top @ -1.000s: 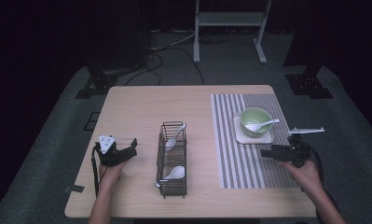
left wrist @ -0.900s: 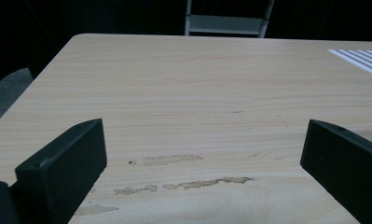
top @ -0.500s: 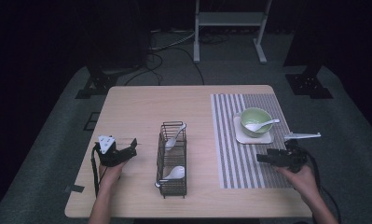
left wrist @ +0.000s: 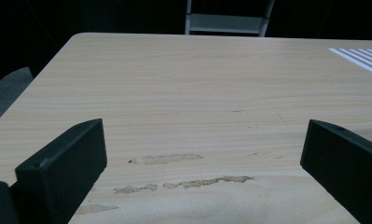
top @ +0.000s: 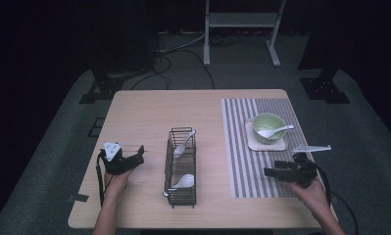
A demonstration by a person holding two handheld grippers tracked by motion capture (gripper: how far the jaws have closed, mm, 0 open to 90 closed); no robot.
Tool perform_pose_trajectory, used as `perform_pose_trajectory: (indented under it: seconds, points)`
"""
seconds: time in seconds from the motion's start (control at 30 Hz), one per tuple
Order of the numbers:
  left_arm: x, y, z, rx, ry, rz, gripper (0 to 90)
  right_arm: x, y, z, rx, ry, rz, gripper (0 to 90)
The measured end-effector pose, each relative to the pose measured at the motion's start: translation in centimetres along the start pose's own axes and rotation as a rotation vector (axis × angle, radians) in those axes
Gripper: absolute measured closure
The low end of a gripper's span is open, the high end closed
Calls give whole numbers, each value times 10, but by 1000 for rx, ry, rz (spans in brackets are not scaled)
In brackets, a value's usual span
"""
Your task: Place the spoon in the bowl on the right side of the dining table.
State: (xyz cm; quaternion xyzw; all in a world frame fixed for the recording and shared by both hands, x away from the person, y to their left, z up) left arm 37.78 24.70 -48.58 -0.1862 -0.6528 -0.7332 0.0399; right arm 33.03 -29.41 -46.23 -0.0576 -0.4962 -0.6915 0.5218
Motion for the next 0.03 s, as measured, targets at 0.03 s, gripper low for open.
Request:
perform_pose_trajectory:
  seconds: [0.03]
  points:
    - [0,0,0,0,0,0,0,-2,-1,1,3,3,1,237]
Point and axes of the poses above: each handheld gripper's, and its own axes: x roughly backward along the jaws, y roughly out of its top, z roughly to its left, the point moved 3 cm from there along -x, roughly forward along the jaws, and after that the axes turned 8 degrees about -x, right-handed, at the moved point
